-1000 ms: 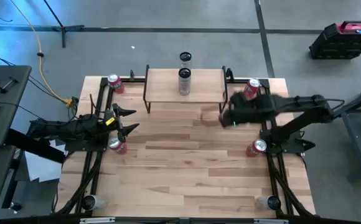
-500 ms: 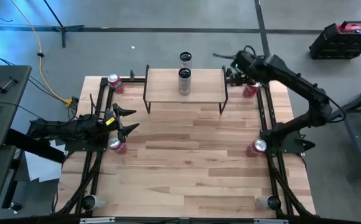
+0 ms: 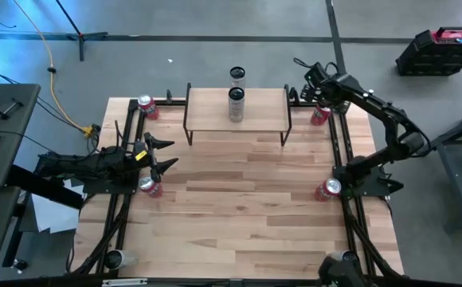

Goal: Place canned beverage on shelf
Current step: Put the top right red soda can on the shelf

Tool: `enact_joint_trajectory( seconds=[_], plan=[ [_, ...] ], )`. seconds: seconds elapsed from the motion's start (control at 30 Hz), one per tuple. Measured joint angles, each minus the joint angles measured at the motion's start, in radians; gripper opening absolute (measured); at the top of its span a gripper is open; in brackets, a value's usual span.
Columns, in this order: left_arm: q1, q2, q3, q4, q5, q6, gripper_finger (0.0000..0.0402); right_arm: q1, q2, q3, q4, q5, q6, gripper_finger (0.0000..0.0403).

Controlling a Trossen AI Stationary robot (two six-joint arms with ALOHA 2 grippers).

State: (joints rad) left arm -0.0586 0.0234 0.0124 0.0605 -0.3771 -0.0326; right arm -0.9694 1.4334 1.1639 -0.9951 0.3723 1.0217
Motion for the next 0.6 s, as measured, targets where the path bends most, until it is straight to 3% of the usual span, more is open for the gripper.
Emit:
enact_joint_trajectory(
  seconds=[0.1,0.6],
  plan=[
    [0.000,0.000,0.000,0.000,0.000,0.000,0.0314,-0.007,0.000,-0.033,0.049,0.022,0.093,0.0348],
    [0.000,0.000,0.000,0.000,0.000,0.000,0.0314,-0.038,0.037,-0.036,-0.039,0.103,0.355,0.0348]
  ],
)
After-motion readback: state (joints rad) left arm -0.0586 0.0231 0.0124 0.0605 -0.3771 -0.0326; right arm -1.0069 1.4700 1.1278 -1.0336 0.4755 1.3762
